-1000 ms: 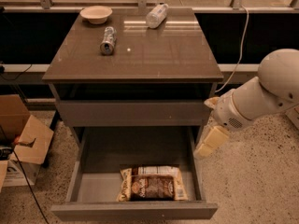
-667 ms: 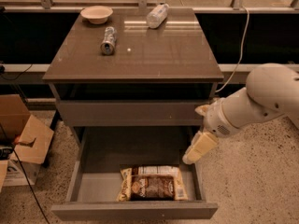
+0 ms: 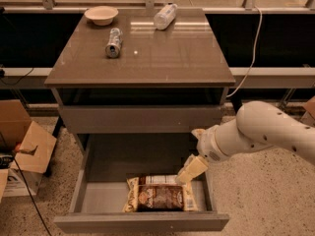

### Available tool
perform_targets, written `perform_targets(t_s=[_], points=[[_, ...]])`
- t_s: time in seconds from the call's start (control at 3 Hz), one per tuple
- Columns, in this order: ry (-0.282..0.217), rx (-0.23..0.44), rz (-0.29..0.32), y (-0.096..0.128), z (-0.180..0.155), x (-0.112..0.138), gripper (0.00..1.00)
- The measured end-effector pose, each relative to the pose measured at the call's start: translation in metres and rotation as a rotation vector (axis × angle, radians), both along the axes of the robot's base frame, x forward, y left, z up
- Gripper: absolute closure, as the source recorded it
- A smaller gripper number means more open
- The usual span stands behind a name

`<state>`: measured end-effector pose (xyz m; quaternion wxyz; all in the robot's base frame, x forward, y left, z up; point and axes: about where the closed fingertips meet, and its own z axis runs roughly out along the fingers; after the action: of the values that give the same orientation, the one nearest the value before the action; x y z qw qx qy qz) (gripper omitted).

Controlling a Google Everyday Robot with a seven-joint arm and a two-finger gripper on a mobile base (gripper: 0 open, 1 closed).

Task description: Pick brown chip bag from middle drawer and place on counter

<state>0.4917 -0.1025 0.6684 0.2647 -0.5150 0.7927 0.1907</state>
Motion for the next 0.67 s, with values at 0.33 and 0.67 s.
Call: perform_targets(t_s=[0.33,0.67], points=[[0.041,0.019,-0.021,0.009,-0.042,-0.003,0.00],[0.096,0.039,-0.065,0.011,-0.084,-0.003,0.00]])
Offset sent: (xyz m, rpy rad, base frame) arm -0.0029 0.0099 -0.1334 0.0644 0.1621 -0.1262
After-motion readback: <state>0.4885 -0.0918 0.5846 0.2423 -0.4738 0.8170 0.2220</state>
